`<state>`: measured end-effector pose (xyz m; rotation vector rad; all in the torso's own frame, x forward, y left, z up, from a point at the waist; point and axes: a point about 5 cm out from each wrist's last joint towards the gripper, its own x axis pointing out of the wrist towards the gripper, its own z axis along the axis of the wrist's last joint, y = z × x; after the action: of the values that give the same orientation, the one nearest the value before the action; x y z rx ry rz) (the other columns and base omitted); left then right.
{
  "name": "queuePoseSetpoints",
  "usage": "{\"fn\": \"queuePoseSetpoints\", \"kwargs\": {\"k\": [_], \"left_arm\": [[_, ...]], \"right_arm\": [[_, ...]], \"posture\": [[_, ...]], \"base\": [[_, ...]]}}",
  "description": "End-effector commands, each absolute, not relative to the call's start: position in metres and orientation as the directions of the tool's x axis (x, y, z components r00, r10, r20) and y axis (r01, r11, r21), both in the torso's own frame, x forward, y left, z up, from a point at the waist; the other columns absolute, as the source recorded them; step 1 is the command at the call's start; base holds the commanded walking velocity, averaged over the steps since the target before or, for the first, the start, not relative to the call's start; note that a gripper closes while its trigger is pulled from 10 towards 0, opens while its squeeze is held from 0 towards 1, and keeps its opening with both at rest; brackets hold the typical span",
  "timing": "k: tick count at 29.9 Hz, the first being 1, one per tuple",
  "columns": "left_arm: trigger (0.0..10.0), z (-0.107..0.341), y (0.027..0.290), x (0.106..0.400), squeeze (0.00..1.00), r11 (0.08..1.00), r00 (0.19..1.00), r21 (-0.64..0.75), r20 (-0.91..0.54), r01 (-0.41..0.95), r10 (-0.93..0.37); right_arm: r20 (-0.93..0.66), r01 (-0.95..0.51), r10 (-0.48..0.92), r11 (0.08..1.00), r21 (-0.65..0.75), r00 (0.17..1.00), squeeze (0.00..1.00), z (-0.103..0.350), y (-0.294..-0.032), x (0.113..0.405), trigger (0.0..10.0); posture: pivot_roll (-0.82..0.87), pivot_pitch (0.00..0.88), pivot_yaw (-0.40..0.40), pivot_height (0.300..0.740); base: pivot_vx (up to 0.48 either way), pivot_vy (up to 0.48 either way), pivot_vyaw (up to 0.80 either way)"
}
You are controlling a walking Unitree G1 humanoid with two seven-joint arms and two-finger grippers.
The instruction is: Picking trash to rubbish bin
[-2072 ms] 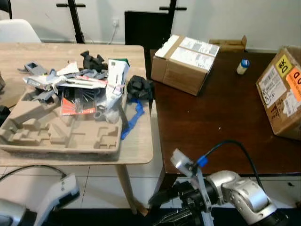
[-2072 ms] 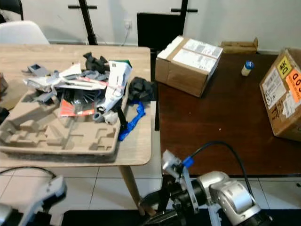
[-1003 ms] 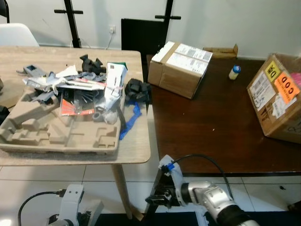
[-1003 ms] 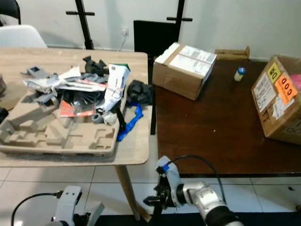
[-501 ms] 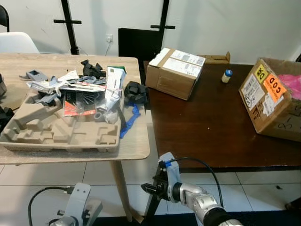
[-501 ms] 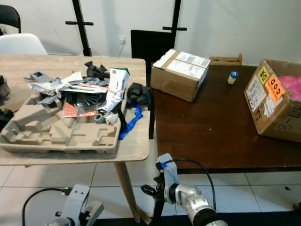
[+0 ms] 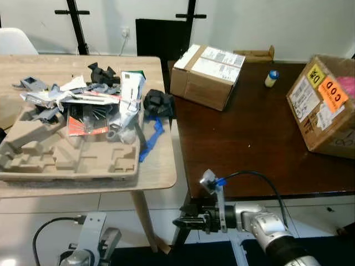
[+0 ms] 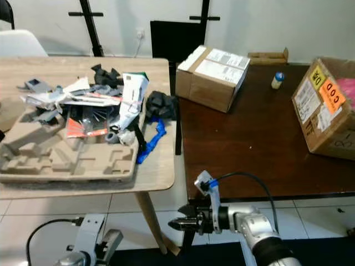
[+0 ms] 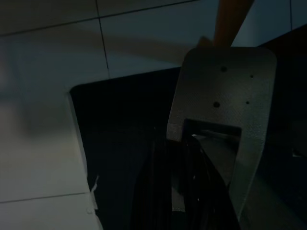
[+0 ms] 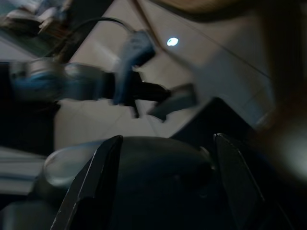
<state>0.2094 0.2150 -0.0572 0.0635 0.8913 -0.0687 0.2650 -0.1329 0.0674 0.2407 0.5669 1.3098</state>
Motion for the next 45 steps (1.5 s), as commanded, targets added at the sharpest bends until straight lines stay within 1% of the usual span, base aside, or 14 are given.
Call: {"fn": "queuePoseSetpoints", "kwargs": {"k": [1,7,10,11,16,18,19,24,26,32,38,40,42,45], "left_arm": [[0.0,-0.065,0.21,0.2,0.0,0.997,0.59,-0.002,-0.806,0.082,-0.05],[0.0,-0.068,0.209,0.196,0.0,0.997,0.589,-0.017,-0.806,0.08,-0.061],[0.0,-0.068,0.208,0.194,0.0,0.996,0.59,-0.023,-0.804,0.089,-0.072],[0.0,-0.069,0.208,0.192,0.0,0.995,0.588,-0.032,-0.805,0.099,-0.085],[0.0,-0.07,0.21,0.19,0.0,0.994,0.585,-0.033,-0.806,0.105,-0.088],[0.0,-0.07,0.213,0.189,0.0,0.994,0.579,-0.029,-0.811,0.109,-0.087],[0.0,-0.069,0.218,0.188,0.0,0.992,0.574,-0.014,-0.815,0.124,-0.083],[0.0,-0.07,0.223,0.187,0.0,0.992,0.566,0.0,-0.821,0.126,-0.072],[0.0,-0.071,0.225,0.184,0.0,0.99,0.557,0.003,-0.827,0.139,-0.076],[0.0,-0.073,0.226,0.181,0.0,0.989,0.547,0.001,-0.833,0.147,-0.081],[0.0,-0.074,0.225,0.179,0.0,0.989,0.544,-0.004,-0.835,0.146,-0.084],[0.0,-0.075,0.226,0.178,0.0,0.989,0.542,-0.001,-0.836,0.147,-0.082],[0.0,-0.076,0.228,0.176,0.0,0.989,0.535,0.012,-0.842,0.148,-0.07],[0.0,-0.077,0.229,0.174,0.0,0.99,0.53,0.022,-0.846,0.139,-0.056]], "right_arm": [[-0.223,-0.863,0.97,0.194,0.467,0.097,0.0,0.076,-0.127,0.262,10.0],[-0.17,-0.875,0.985,0.046,0.482,-0.042,0.0,0.098,-0.126,0.246,10.0],[-0.177,-0.876,0.982,0.026,0.482,-0.068,0.0,0.1,-0.126,0.242,10.0],[-0.16,-0.88,0.981,-0.019,0.475,-0.108,0.0,0.107,-0.125,0.237,10.0],[-0.145,-0.886,0.981,-0.051,0.461,-0.132,0.0,0.114,-0.125,0.234,10.0],[-0.152,-0.887,0.973,-0.086,0.454,-0.172,0.0,0.118,-0.128,0.229,10.0],[-0.217,-0.881,0.941,-0.14,0.451,-0.261,0.0,0.123,-0.144,0.217,10.0],[-0.31,-0.868,0.889,-0.166,0.468,-0.337,0.0,0.123,-0.162,0.207,10.0],[-0.455,-0.858,0.792,-0.159,0.489,-0.407,0.0,0.109,-0.185,0.195,10.0],[-0.53,-0.857,0.745,-0.108,0.503,-0.405,0.0,0.092,-0.198,0.191,10.0],[-0.465,-0.854,0.805,-0.095,0.512,-0.369,0.0,0.101,-0.191,0.197,10.0],[-0.504,-0.859,0.776,-0.093,0.504,-0.38,0.0,0.097,-0.193,0.195,10.0],[-0.642,-0.889,0.668,-0.067,0.453,-0.377,0.0,0.076,-0.203,0.191,10.0],[-0.791,-0.926,0.543,0.061,0.373,-0.283,0.0,0.038,-0.216,0.193,10.0]], "posture": [[-0.02,0.142,-0.029,0.74],[-0.03,0.138,-0.025,0.74],[-0.03,0.137,-0.023,0.74],[-0.02,0.134,-0.01,0.74],[-0.02,0.131,-0.001,0.74],[-0.02,0.132,0.005,0.74],[-0.02,0.131,0.007,0.74],[-0.02,0.132,0.014,0.74],[-0.02,0.132,0.018,0.74],[-0.02,0.131,0.017,0.74],[-0.02,0.127,0.014,0.74],[-0.02,0.124,0.012,0.74],[-0.02,0.121,0.01,0.74],[-0.02,0.116,0.006,0.74]], "base": [[0.0,0.0,0.0],[0.0,0.0,0.0],[0.0,0.0,0.0],[0.0,0.0,0.0],[0.0,0.0,0.0],[0.0,0.0,0.0],[0.0,0.0,0.0],[0.0,0.0,0.0],[0.0,0.0,0.0],[0.0,0.0,0.0],[0.0,0.0,0.0],[0.0,0.0,0.0],[0.0,0.0,0.0],[0.0,0.0,0.0]]}}
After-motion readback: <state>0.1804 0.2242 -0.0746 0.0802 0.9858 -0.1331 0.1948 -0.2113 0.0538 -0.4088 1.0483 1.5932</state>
